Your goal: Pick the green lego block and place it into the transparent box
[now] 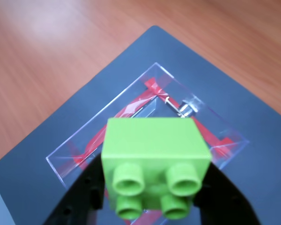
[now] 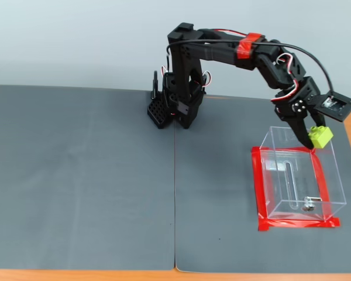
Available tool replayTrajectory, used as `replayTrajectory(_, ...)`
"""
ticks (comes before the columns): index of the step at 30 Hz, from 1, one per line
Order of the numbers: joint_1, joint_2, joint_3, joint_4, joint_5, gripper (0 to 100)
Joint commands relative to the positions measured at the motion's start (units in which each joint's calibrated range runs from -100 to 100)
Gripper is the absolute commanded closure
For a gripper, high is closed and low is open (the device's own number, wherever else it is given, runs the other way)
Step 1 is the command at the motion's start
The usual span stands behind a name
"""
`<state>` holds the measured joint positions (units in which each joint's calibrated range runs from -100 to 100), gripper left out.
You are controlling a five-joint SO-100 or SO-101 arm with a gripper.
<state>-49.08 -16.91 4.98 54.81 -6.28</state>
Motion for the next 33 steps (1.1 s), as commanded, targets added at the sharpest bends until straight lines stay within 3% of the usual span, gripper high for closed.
replayTrajectory(1, -1.1, 1.3, -2.6, 0.0, 0.2, 90)
replayTrajectory(17, -1.1, 8.6, -2.7, 0.0, 0.2, 89)
replayTrajectory(24, -1.3, 7.9, -3.4, 1.8, -0.3, 68)
replayTrajectory(33, 0.5, 7.7, -11.5, 9.1, 0.1, 68)
